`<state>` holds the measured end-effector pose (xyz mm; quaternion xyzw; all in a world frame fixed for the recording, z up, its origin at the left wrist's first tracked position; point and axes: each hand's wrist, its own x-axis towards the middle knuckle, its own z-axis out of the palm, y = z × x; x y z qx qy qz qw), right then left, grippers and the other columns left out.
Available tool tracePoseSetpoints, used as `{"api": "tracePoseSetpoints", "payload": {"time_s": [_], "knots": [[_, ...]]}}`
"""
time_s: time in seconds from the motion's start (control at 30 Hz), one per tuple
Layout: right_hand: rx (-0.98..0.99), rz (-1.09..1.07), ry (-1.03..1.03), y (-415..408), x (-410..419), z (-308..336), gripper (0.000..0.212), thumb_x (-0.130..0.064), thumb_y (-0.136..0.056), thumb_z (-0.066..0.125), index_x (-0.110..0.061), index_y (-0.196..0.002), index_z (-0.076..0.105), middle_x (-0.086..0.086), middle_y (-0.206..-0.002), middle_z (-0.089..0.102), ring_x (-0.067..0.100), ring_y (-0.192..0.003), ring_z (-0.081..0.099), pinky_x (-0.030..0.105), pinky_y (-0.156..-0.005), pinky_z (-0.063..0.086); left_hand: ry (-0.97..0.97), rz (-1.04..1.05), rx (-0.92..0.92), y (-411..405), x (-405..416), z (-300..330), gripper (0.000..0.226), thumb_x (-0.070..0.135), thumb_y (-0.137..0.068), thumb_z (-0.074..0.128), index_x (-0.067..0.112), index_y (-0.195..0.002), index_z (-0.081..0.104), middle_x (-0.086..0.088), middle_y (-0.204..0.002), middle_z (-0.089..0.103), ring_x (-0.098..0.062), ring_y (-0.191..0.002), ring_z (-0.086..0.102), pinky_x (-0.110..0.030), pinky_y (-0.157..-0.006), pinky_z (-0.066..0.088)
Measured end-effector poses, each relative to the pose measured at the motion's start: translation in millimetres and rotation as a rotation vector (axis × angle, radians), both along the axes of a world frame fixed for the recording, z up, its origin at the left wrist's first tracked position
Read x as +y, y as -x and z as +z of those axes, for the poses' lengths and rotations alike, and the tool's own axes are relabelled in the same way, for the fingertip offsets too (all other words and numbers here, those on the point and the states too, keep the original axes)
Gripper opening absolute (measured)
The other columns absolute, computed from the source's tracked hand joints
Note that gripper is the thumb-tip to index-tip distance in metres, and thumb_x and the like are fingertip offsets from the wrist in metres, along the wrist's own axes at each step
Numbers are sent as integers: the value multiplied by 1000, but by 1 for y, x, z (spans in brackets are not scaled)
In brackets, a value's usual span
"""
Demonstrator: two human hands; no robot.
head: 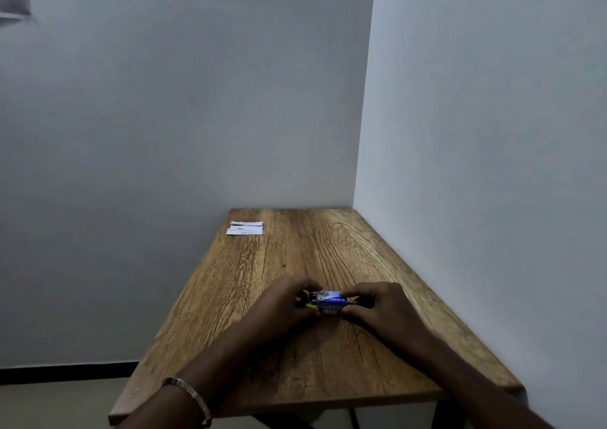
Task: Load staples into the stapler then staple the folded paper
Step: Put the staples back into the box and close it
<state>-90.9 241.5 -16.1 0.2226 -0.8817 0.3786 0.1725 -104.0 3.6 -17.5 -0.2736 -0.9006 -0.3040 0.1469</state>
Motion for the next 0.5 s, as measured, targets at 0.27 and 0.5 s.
{"api": "tracePoseSetpoints", "payload": {"time_s": [0.27,0.5], "knots": [[-9,-42,-29,14,-2,0,29,-29,-77,82,-31,-105,78,-17,-91,75,-8,-83,67,9,-69,49,6,46,38,7,2,0,39,22,-82,78,26,-119,66,8,-112,70,-2,-97,65,-27,-85,58],[11,-47,-106,51,-9,4,26,-26,-79,79,-29,-105,77,-15,-97,75,-7,-88,65,11,-76,48,129,109,50,40,9,8,35,22,-86,72,21,-120,63,1,-116,68,-10,-100,65,-34,-87,57]]}}
